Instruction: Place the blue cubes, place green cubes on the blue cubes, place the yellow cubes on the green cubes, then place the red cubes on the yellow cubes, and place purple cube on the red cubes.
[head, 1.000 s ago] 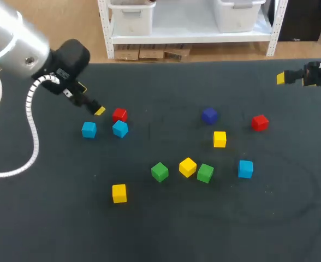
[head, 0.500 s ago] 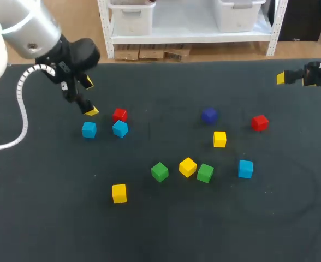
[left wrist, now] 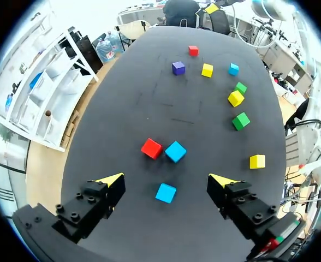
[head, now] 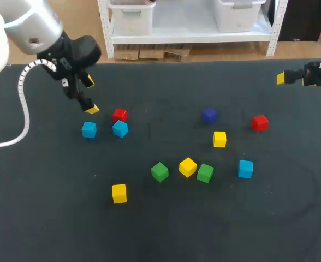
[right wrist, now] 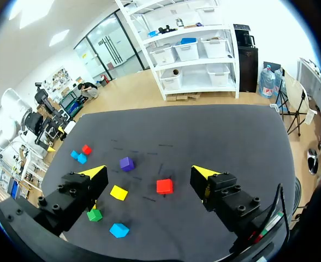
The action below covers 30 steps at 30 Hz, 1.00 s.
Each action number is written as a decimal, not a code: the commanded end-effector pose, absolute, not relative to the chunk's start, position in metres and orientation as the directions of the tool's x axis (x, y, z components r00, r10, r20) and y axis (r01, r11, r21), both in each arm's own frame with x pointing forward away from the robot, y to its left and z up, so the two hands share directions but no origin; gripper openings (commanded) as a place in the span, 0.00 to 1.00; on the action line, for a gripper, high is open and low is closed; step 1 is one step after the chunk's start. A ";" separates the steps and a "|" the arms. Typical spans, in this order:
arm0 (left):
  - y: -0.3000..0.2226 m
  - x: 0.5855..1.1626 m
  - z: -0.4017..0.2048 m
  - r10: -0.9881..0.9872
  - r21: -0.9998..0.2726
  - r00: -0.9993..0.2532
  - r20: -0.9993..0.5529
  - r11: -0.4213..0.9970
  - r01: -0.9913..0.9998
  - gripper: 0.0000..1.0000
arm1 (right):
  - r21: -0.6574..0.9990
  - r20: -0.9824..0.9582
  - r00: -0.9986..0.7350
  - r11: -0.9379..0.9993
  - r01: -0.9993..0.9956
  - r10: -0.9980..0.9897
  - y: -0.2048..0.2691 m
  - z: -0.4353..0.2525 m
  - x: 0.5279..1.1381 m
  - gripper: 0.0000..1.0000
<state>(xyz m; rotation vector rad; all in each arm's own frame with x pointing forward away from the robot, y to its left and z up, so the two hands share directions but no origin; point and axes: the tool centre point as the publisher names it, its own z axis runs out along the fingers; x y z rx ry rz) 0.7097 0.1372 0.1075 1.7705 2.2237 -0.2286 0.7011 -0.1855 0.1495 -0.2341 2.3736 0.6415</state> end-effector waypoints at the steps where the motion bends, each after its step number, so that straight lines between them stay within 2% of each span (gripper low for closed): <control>1: 0.130 0.712 0.108 0.976 0.066 -0.102 -0.195 0.117 0.991 1.00 | 0.385 -0.642 -0.766 0.865 -0.322 0.000 -0.185 0.150 0.701 1.00; 4: 0.119 0.714 0.106 0.996 0.045 0.045 -0.071 -0.042 0.998 1.00 | 0.385 -0.642 -0.766 0.865 -0.322 0.000 -0.185 0.150 0.701 1.00; 6: 0.113 0.714 0.106 0.990 0.068 0.137 -0.041 -0.134 0.989 1.00 | 0.385 -0.642 -0.766 0.865 -0.322 0.000 -0.185 0.150 0.701 1.00; 17: 0.070 0.705 0.090 0.839 0.024 0.506 0.201 -0.521 0.853 1.00 | 0.385 -0.642 -0.766 0.865 -0.322 0.000 -0.185 0.150 0.701 1.00; 22: 0.056 0.702 0.075 0.732 -0.008 0.637 0.240 -0.655 0.756 1.00 | 0.385 -0.642 -0.766 0.865 -0.322 0.000 -0.185 0.150 0.701 1.00; 30: 0.048 0.700 0.048 0.618 -0.017 0.752 0.230 -0.770 0.638 1.00 | 0.385 -0.642 -0.766 0.865 -0.322 0.000 -0.185 0.150 0.701 1.00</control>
